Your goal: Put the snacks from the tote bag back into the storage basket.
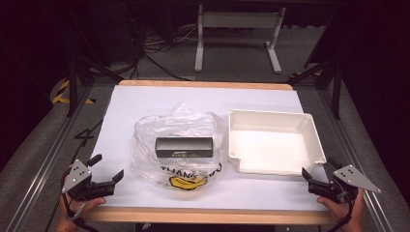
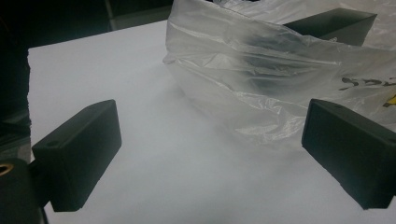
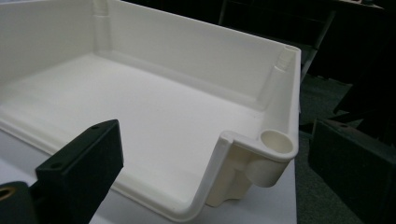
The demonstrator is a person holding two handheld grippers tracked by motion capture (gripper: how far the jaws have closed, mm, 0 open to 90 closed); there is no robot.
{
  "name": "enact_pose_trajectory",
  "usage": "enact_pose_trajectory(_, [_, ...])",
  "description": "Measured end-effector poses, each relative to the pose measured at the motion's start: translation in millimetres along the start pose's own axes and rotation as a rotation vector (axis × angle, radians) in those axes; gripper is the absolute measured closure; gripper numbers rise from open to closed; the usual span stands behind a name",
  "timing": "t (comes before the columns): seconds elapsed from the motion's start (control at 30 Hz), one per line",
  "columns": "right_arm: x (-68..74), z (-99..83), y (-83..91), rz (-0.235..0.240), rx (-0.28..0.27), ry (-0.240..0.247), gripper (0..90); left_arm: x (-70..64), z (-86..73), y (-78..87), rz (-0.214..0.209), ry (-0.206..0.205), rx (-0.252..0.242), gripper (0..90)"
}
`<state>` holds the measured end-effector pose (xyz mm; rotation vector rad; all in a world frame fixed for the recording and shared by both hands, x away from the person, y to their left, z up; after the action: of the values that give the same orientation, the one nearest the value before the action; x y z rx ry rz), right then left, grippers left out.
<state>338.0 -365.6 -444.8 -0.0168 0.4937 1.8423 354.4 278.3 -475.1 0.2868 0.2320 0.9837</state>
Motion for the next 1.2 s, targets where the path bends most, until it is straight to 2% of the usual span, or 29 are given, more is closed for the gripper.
enact_pose_trajectory(0.17, [2.3, 5.0, 4.2, 0.042, -0.002, 0.016, 5.3, -0.6, -1.0, -0.8, -0.008, -0.002, 0.005, 5.6])
enact_pose_trajectory(0.37, [-0.8, 14.5, 5.1, 0.035, -0.011, 0.025, 6.0, 1.9, -4.1, 1.8, -0.014, 0.006, 0.01, 5.6])
enact_pose_trajectory(0.43, [-1.0, 16.1, 5.6, 0.034, -0.01, 0.026, 6.6, 1.4, -3.1, 2.9, -0.022, 0.019, -0.005, 5.6])
enact_pose_trajectory(0.5, [-0.2, 21.6, 6.3, 0.036, -0.014, 0.039, 7.2, -0.8, -2.5, 3.8, -0.024, 0.009, -0.003, 5.6])
enact_pose_trajectory(0.7, [8.7, 41.7, 8.8, 0.092, -0.036, 0.079, 11.5, -2.0, -3.2, 3.8, -0.023, 0.011, 0.006, 5.6])
enact_pose_trajectory(0.87, [14.2, 54.3, 2.1, 0.136, -0.016, 0.119, 13.8, -3.2, -3.7, 1.9, -0.025, 0.002, 0.02, 5.7])
enact_pose_trajectory(1.2, [25.0, 68.8, -6.6, 0.181, -0.008, 0.158, 14.8, -3.6, -4.4, 1.5, -0.024, 0.007, 0.017, 5.8])
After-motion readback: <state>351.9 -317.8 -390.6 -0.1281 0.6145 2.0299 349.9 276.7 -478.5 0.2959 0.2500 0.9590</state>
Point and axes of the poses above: each handheld gripper's, and its own axes: y roughly backward along the jaws, z roughly out of its top, x roughly to its left, the point moved 7 cm from there along -y, roughly forward along the jaws, and after that the axes turned 5 degrees about y, right-handed, at the moved point
